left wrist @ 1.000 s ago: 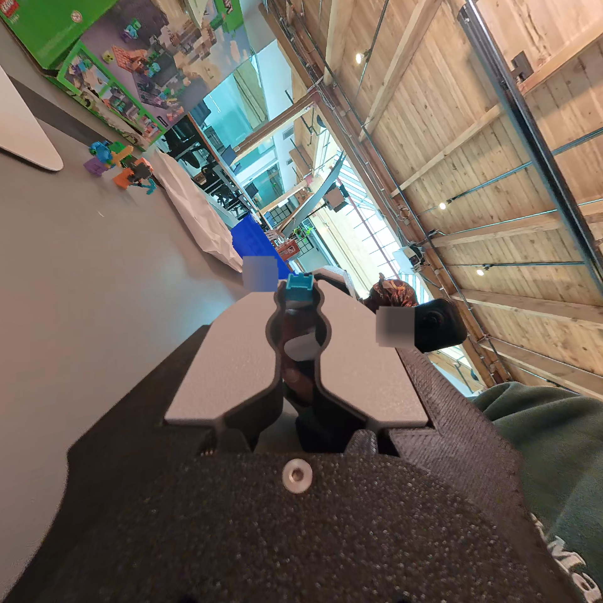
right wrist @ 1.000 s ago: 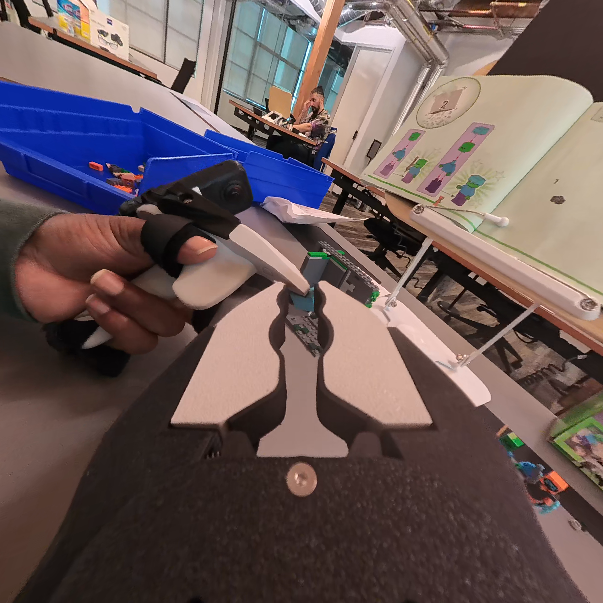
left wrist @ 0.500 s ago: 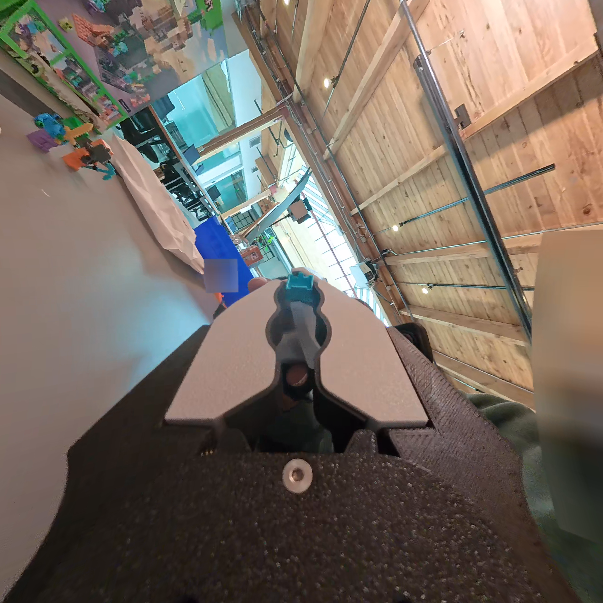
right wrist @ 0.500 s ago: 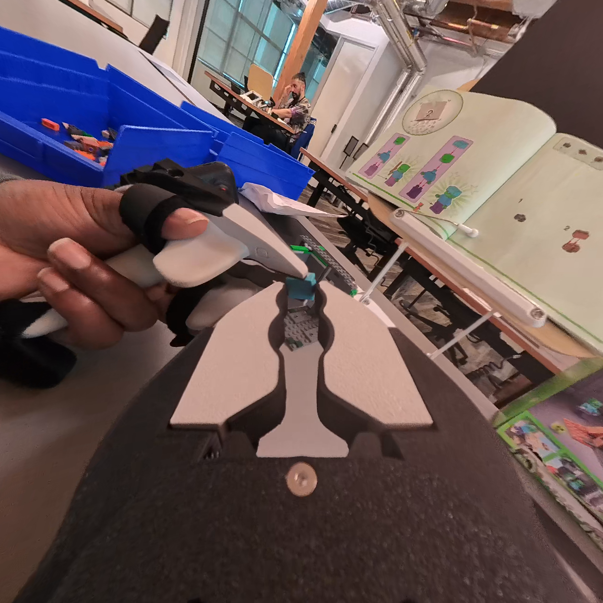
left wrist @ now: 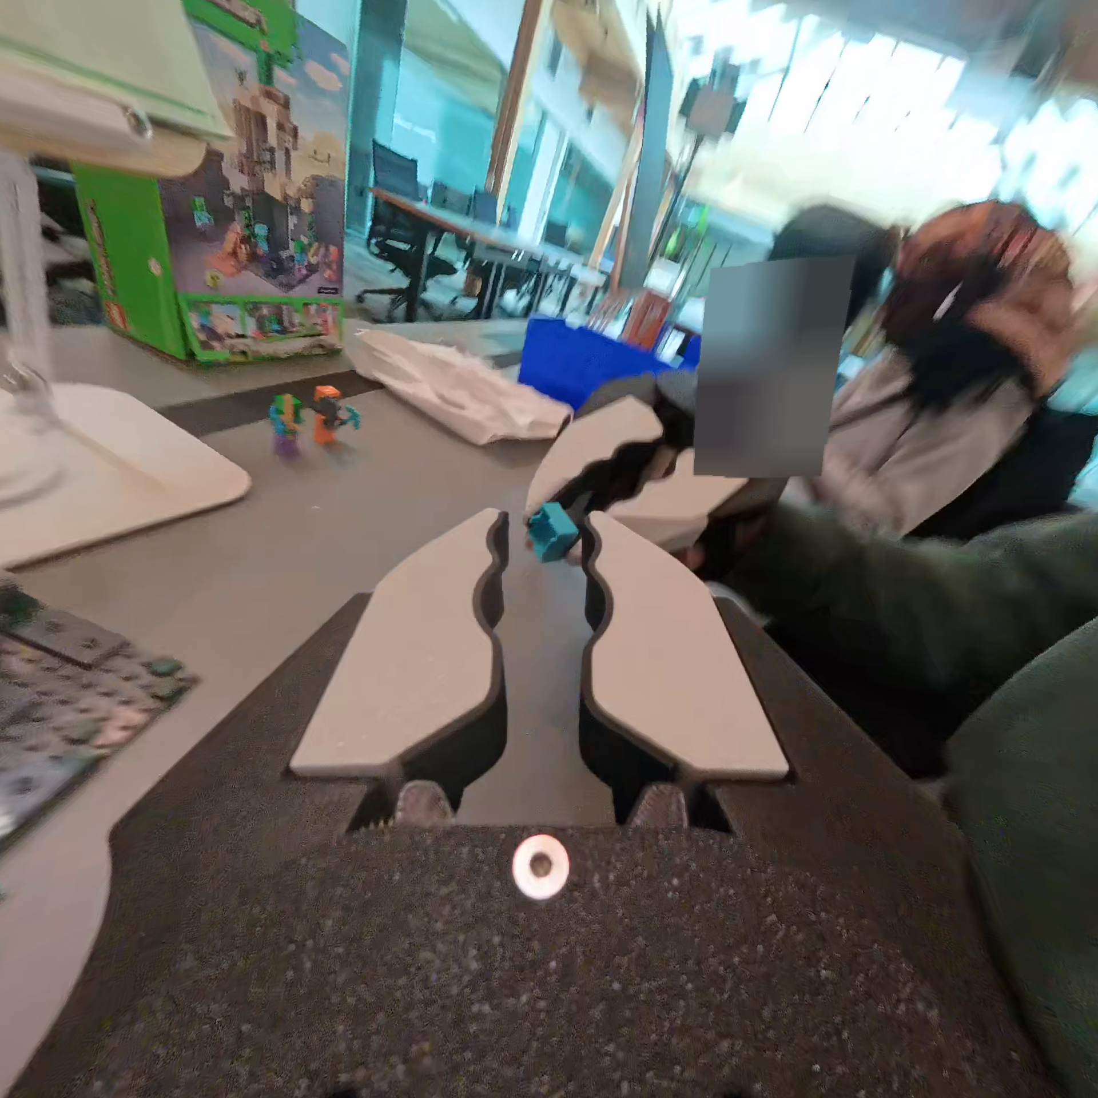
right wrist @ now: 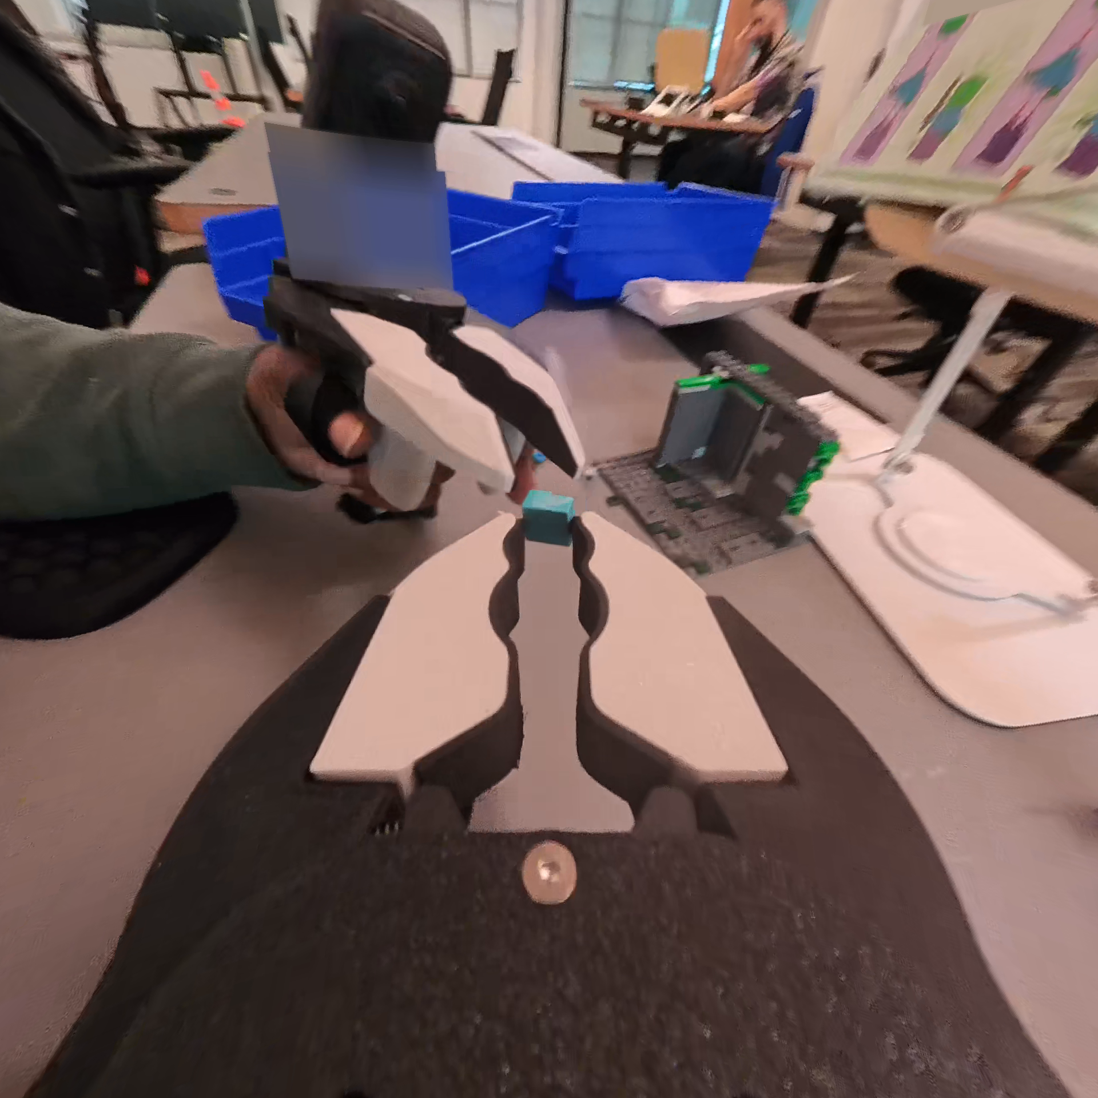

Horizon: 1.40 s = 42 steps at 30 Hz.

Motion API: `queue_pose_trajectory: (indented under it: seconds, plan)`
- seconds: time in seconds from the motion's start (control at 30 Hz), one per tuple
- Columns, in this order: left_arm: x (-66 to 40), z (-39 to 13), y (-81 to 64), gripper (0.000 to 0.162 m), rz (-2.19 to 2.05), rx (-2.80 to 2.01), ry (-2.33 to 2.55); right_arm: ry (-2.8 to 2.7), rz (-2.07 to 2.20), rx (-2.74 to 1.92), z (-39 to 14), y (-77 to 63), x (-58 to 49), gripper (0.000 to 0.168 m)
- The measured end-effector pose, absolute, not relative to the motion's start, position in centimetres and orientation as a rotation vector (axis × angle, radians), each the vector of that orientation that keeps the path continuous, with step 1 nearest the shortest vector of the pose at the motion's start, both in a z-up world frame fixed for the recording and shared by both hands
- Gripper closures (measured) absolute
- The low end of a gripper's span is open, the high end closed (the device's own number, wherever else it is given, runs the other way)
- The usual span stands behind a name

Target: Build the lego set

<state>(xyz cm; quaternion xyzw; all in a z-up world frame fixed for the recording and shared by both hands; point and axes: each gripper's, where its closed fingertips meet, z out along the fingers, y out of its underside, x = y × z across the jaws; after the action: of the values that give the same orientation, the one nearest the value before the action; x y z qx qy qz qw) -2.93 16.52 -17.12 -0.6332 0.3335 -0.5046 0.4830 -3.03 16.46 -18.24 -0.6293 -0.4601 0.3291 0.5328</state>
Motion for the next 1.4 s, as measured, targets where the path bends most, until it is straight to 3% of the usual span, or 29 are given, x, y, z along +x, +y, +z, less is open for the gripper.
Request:
queue_pose_trajectory:
  seconds: [0.17, 0.57, 1.4]
  plan:
    - [-2.3, -18.5, 15.8, 0.138, -0.839, -1.448, 1.076, -1.079, 1.075, -1.591, -18.4, 15.5, -2.0, 0.154]
    - [-0.8, -20.1, 14.1, 0.139, -0.37, -1.218, 1.366, -1.057, 1.449, -1.773, -19.6, 13.6, -2.1, 0.154]
    - [-1.4, -19.3, 15.2, 0.146, -0.173, -1.174, 1.321, -0.876, 1.604, -1.816, -19.1, 14.5, -2.3, 0.145]
